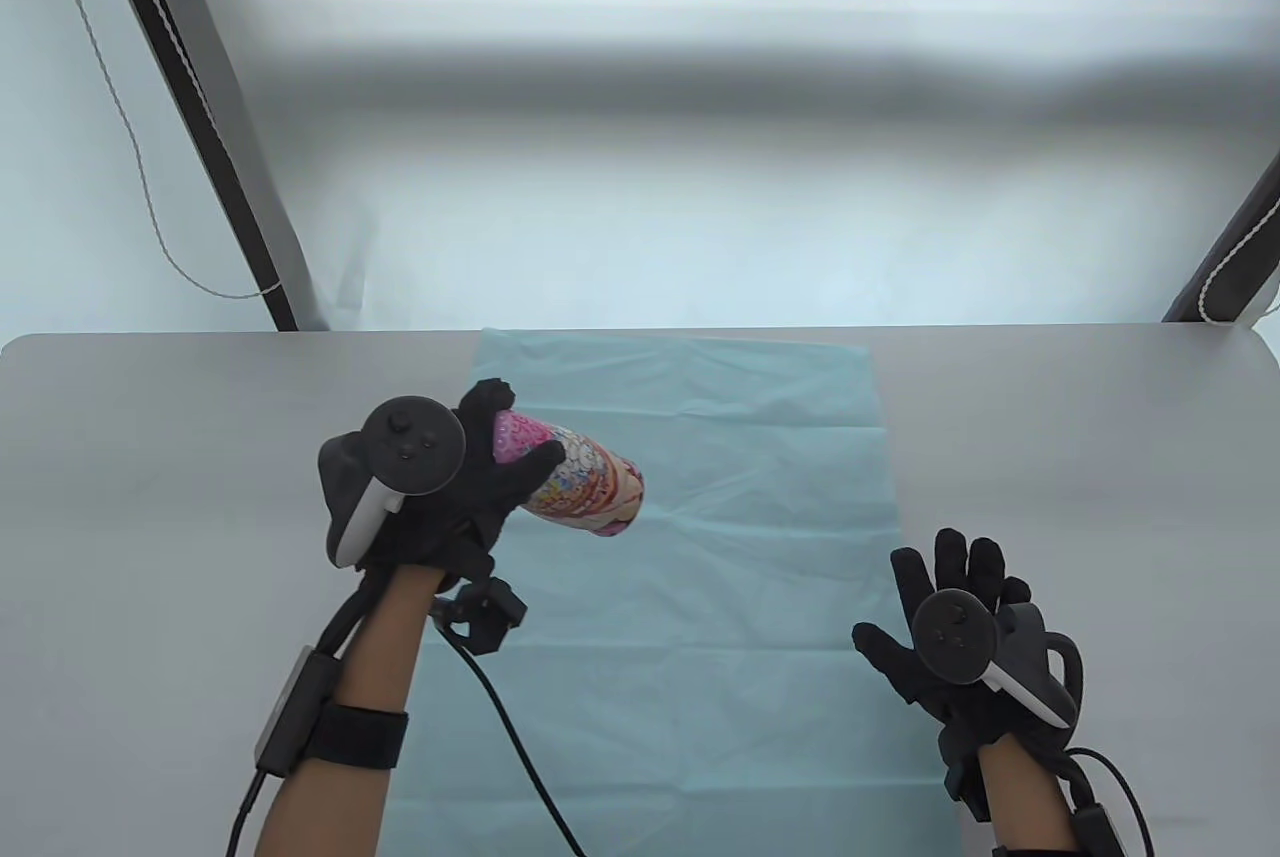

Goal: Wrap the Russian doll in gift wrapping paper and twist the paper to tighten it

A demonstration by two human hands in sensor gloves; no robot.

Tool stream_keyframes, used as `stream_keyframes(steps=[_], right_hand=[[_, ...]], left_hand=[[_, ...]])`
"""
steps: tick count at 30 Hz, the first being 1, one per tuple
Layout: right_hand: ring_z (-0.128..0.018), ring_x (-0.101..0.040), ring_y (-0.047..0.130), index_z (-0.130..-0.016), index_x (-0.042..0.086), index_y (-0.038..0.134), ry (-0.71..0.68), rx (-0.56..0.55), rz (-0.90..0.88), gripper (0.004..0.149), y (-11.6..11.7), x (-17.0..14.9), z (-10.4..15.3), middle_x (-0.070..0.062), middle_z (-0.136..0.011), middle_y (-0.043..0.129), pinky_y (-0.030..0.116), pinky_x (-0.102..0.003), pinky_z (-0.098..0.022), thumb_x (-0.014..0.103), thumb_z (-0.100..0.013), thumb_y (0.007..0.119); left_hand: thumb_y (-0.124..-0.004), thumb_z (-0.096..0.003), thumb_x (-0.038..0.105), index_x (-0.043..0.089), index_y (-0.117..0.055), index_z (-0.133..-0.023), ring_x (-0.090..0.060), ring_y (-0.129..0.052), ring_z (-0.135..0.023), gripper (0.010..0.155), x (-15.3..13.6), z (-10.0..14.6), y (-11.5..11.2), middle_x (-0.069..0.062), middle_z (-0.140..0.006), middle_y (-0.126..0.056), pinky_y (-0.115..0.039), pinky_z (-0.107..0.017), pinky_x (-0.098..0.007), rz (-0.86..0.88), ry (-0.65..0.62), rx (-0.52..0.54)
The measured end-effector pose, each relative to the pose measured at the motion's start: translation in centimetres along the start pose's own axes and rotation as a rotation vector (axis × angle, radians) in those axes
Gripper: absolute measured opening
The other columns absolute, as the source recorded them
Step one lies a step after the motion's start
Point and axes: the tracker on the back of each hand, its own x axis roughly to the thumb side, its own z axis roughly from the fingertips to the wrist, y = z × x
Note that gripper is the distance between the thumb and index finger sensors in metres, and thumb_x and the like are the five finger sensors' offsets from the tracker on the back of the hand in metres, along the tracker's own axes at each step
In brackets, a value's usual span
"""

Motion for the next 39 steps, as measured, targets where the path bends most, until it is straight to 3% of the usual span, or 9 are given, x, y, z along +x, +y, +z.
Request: stream_keyframes(steps=[8,14,24,27,33,39], right_hand=[[-0.106,-0.062,0.005,-0.125,0.011,0.029,-0.01,-0.008,-0.018,0.092,0.0,0.0,0.0,-0.038,-0.125,0.005,0.018,-0.076,-0.072,0.067,-0.062,0.063],[-0.106,-0.062,0.006,-0.125,0.011,0.03,-0.015,-0.008,-0.025,0.091,0.0,-0.1,0.0,-0.038,-0.125,0.006,0.018,-0.076,-0.072,0.067,-0.062,0.063],[-0.106,-0.062,0.006,-0.126,0.01,0.03,-0.02,0.016,-0.016,0.092,0.3,0.1,-0.3,-0.038,-0.125,0.006,0.018,-0.076,-0.072,0.067,-0.062,0.063],[-0.106,-0.062,0.006,-0.125,0.01,0.03,-0.019,0.019,-0.015,0.092,0.3,0.1,-0.2,-0.039,-0.125,0.006,0.019,-0.076,-0.072,0.067,-0.062,0.063],[-0.106,-0.063,0.006,-0.125,0.01,0.03,-0.021,0.024,-0.021,0.091,0.3,0.2,-0.2,-0.039,-0.125,0.006,0.019,-0.076,-0.072,0.067,-0.062,0.063],[-0.106,-0.063,0.006,-0.125,0.01,0.03,-0.028,0.03,-0.017,0.091,0.4,0.3,-0.3,-0.039,-0.125,0.006,0.019,-0.076,-0.072,0.067,-0.062,0.063]], left_hand=[[-0.078,-0.053,0.056,0.011,-0.027,-0.112,-0.054,-0.078,-0.08,0.09,-1.2,-0.5,-11.0,-0.034,-0.115,-0.048,-0.08,-0.051,-0.05,0.42,0.031,-0.137],[-0.076,-0.054,0.054,0.01,-0.023,-0.112,-0.055,-0.077,-0.082,0.09,-3.7,-0.7,-15.1,-0.035,-0.116,-0.045,-0.08,-0.052,-0.049,0.475,0.091,-0.21],[-0.073,-0.0558,0.05,0.01,-0.022,-0.112,-0.059,-0.073,-0.086,0.086,-8.3,-1.1,-17.3,-0.037,-0.117,-0.041,-0.076,-0.055,-0.053,0.559,0.225,-0.302],[-0.072,-0.0571,0.052,0.016,-0.02,-0.114,-0.057,-0.07,-0.092,0.085,-9.1,-1.3,-17.2,-0.034,-0.12,-0.039,-0.073,-0.055,-0.051,0.53,0.234,-0.409],[-0.076,-0.0512,0.059,0.025,-0.033,-0.117,-0.047,-0.08,-0.086,0.085,-9.0,-0.6,-16.3,-0.022,-0.125,-0.049,-0.071,-0.054,-0.054,0.311,0.313,-0.301],[-0.07,-0.0534,0.059,0.027,-0.031,-0.117,-0.046,-0.08,-0.083,0.081,-8.0,-0.2,-16.4,-0.026,-0.123,-0.052,-0.069,-0.055,-0.056,0.16,0.365,-0.258]])
